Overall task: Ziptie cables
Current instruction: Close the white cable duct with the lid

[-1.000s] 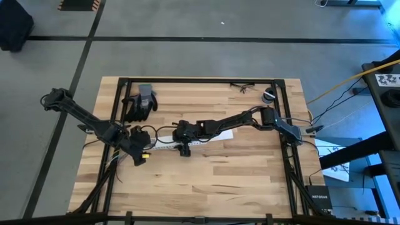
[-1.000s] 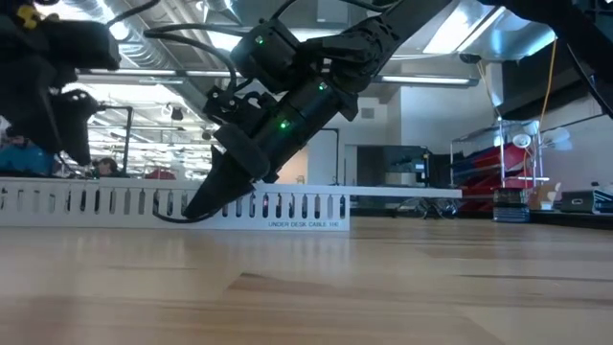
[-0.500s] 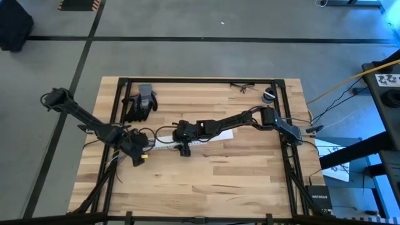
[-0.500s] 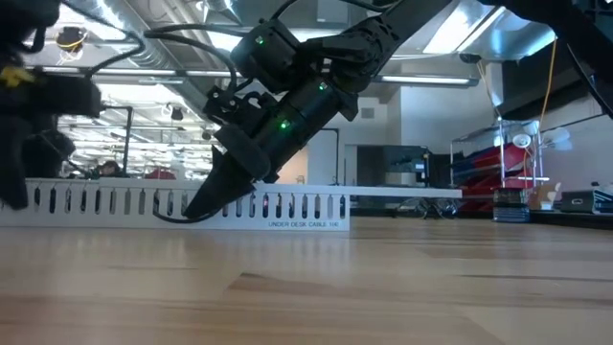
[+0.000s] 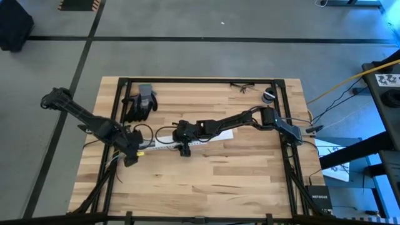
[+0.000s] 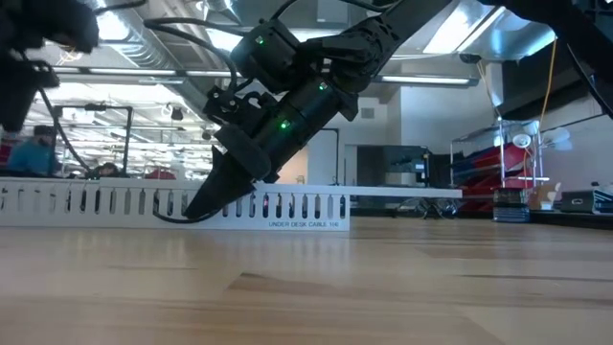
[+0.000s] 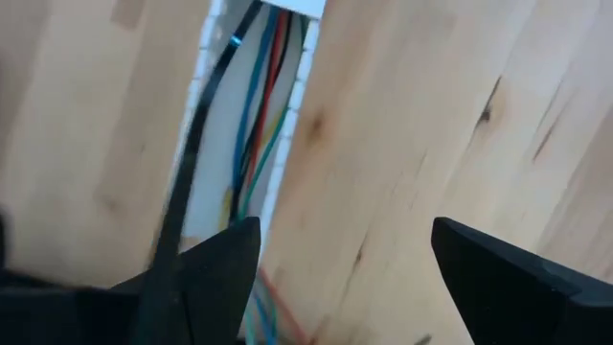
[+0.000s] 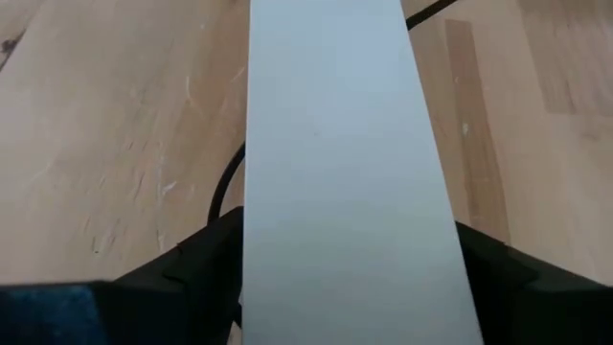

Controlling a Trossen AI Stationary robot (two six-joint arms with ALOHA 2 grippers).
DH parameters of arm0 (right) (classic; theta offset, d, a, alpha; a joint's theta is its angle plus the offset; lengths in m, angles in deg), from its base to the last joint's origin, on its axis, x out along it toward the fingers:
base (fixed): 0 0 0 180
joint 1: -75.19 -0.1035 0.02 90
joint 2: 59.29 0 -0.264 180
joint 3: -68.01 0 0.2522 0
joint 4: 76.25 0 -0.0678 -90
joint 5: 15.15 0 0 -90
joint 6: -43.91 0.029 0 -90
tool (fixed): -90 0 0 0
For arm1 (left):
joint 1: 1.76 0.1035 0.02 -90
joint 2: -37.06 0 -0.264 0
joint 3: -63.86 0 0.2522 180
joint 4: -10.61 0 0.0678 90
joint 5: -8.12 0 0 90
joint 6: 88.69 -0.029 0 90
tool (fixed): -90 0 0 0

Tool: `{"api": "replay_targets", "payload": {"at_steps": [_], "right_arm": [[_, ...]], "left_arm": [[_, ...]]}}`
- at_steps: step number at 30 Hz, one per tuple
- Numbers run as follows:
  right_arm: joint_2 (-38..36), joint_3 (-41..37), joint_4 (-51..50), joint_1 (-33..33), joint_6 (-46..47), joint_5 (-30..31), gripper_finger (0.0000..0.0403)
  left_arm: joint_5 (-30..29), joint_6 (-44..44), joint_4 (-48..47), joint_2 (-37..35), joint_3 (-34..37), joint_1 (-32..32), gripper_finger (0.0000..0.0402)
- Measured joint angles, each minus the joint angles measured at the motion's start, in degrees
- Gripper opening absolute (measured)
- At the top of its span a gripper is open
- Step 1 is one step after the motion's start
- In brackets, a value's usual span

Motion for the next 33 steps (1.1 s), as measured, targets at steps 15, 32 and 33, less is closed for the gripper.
{"api": "replay_targets", "payload": {"at_steps": [15,32,33], "right_arm": [[0.0,0.0,0.07,0.0,0.01,0.0,0.0275],[0.0,0.0,0.07,-0.01,0.3,-0.04,0.0275],[0.0,0.0,-0.01,0.0,0.29,-0.08,0.0275]], "left_arm": [[-24.29,-14.4,-6.98,0.02,-15.09,1.23,0.0301],[-6.24,-24.45,27.98,1.2,14.89,13.56,0.0301],[-5.06,-23.96,29.06,1.19,15.29,13.33,0.0301]]}}
